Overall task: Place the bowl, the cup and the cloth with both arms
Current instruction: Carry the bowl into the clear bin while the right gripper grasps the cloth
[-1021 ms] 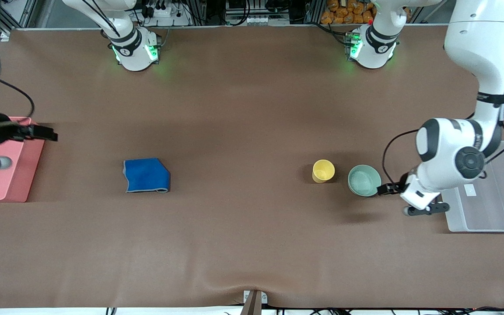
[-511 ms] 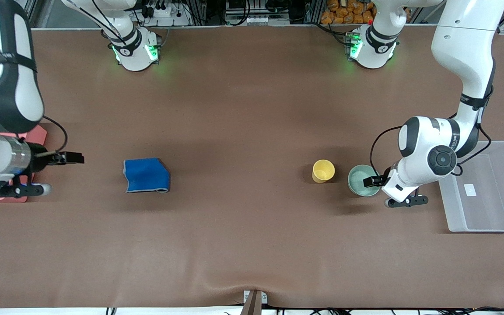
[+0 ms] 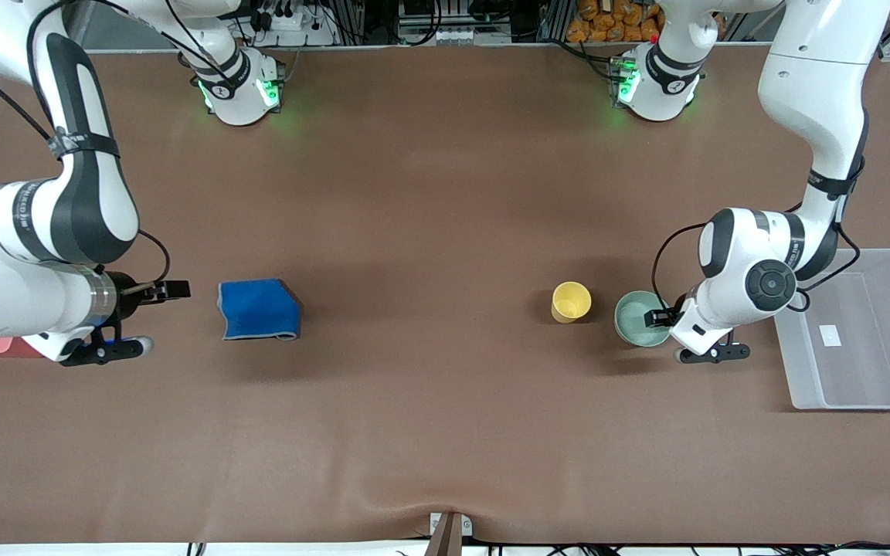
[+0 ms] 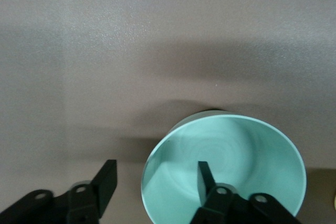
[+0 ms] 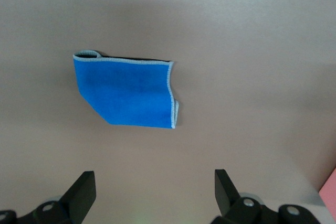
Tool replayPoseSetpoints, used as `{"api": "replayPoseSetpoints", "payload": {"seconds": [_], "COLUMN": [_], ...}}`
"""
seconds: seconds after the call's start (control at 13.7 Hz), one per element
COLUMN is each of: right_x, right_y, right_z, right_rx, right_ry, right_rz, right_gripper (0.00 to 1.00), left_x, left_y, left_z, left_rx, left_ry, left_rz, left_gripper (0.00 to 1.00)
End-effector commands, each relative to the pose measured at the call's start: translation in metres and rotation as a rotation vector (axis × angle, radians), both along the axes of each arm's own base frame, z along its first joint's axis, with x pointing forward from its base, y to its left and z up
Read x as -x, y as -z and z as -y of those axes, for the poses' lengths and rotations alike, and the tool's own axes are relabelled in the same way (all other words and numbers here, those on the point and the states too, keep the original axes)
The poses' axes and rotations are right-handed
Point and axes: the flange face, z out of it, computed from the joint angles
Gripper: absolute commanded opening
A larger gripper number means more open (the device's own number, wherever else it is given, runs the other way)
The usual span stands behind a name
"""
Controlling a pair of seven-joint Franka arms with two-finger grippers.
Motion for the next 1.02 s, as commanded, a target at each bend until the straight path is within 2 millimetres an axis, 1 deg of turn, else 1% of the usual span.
{"api": "replayPoseSetpoints", "payload": {"seconds": [0.0, 0.07, 0.22, 0.29, 0.44, 0.58, 0.73, 0.8, 0.88, 0.95], "right_x": [0.003, 0.01, 0.015, 0.019, 0.028, 0.04, 0.051, 0.056, 0.059, 0.061], "right_y": [0.041, 0.055, 0.077, 0.093, 0.107, 0.128, 0.146, 0.155, 0.161, 0.166], "right_z": [-0.014, -0.007, 0.007, 0.01, 0.002, 0.001, -0.009, -0.012, -0.016, -0.018], "right_rx": [-0.034, -0.045, -0.078, -0.088, -0.094, -0.091, -0.09, -0.089, -0.087, -0.087], "right_ry": [-0.066, -0.089, -0.173, -0.199, -0.249, -0.253, -0.279, -0.287, -0.296, -0.307], "right_rz": [0.009, 0.005, 0.003, 0.022, 0.05, 0.069, 0.084, 0.096, 0.114, 0.128], "right_gripper": [1.0, 1.0, 1.0, 1.0, 1.0, 1.0, 1.0, 1.0, 1.0, 1.0], "left_x": [-0.002, -0.002, -0.003, -0.005, -0.01, -0.016, -0.026, -0.031, -0.037, -0.041], "left_y": [0.003, 0.002, 0.001, -0.003, -0.013, -0.038, -0.075, -0.095, -0.113, -0.13], "left_z": [-0.002, -0.002, -0.003, -0.005, -0.011, -0.022, -0.044, -0.049, -0.057, -0.072], "left_rx": [-0.015, -0.014, -0.015, -0.015, -0.015, -0.018, -0.026, -0.032, -0.033, -0.032], "left_ry": [-0.005, -0.01, -0.025, -0.033, -0.053, -0.065, -0.086, -0.084, -0.071, -0.062], "left_rz": [0.023, 0.025, 0.026, 0.034, 0.048, 0.066, 0.044, 0.017, -0.011, -0.032], "left_gripper": [0.24, 0.13, 0.0, 0.0, 0.0, 0.0, 0.0, 0.0, 0.0, 0.0]}}
